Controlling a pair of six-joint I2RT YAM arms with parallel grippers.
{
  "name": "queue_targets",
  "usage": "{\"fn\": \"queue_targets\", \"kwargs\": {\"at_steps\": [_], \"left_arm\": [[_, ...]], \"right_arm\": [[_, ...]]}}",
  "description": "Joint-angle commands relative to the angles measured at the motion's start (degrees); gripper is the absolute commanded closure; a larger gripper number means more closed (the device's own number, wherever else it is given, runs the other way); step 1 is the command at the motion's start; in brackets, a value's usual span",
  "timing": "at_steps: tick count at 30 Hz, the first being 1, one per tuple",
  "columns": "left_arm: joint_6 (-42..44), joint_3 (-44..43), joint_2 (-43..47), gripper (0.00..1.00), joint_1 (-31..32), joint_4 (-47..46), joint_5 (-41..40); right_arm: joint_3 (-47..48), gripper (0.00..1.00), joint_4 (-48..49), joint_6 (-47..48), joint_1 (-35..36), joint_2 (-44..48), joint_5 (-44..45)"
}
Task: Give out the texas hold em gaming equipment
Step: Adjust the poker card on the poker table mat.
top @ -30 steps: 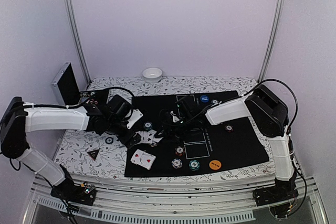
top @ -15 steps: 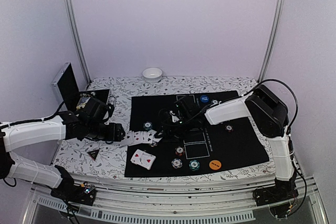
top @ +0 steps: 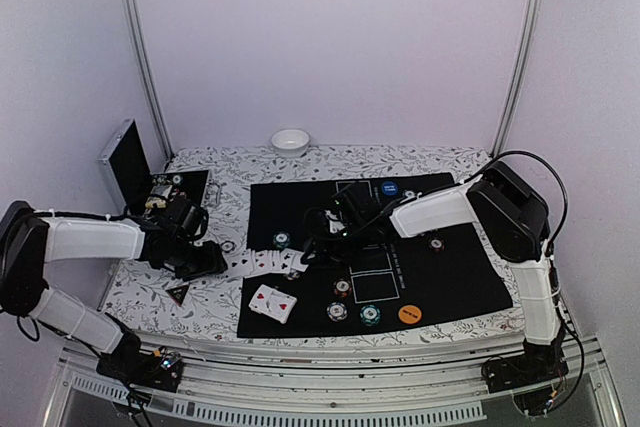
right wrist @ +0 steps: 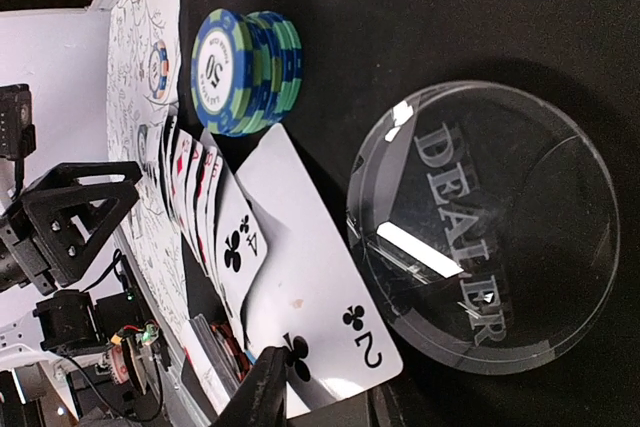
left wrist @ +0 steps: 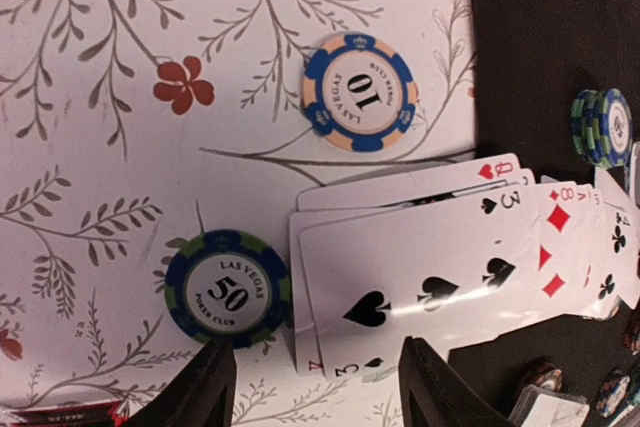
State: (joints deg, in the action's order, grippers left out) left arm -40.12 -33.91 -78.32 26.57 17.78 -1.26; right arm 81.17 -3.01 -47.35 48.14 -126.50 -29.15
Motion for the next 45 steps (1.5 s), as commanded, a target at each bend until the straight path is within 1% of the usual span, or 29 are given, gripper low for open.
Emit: {"fn": "queue_targets", "kwargs": {"at_steps": [1, 4, 7, 12, 17, 20, 30, 36, 42, 45], "left_arm": [[0.66, 0.86, -2.22, 0.44, -1.07, -4.84, 3.39], [1.36, 1.25, -3.67, 0.44, -1.08, -6.72, 4.71], [2.43, 0.86, -5.37, 0.45, -1.08, -7.32, 4.37], [3.79, 0.78, -6.28, 0.47, -1.08, -7.75, 4.96], [5.48, 1.09, -6.84, 0.48, -1.08, -9.08, 6.63], [6.25, 0.53, -7.86, 0.51, -1.08, -9.29, 6.64], [7.01, 1.85, -8.29, 0.54, -0.69, -12.16, 9.93], [7.64, 1.83, -8.25, 0.54, -0.29, -12.75, 10.14], [8.04, 1.94, -8.34, 0.54, -0.02, -13.26, 10.22], [8.05, 2.17, -8.10, 0.54, -0.02, -13.21, 10.22]], "right_arm": [[1.11, 0.71, -3.38, 1.77, 0.65, -0.39, 2.17], [2.89, 0.74, -6.02, 3.88, 1.40, -0.81, 2.93], [4.72, 0.78, -8.71, 6.15, 1.94, -1.43, 3.63], [5.98, 0.79, -10.98, 8.59, 2.60, -0.77, 5.32], [10.47, 0.78, -13.76, 11.47, 3.51, -3.06, 5.03], [12.74, 0.78, -15.21, 12.34, 3.78, -4.26, 5.06], [15.04, 0.74, -16.39, 13.59, 5.27, -4.69, 5.44], [17.90, 0.73, -17.21, 14.80, 5.99, -4.78, 6.62], [21.09, 0.72, -17.22, 14.85, 6.03, -7.51, 3.64], [22.94, 0.71, -17.26, 14.45, 6.22, -10.31, 2.62]]}}
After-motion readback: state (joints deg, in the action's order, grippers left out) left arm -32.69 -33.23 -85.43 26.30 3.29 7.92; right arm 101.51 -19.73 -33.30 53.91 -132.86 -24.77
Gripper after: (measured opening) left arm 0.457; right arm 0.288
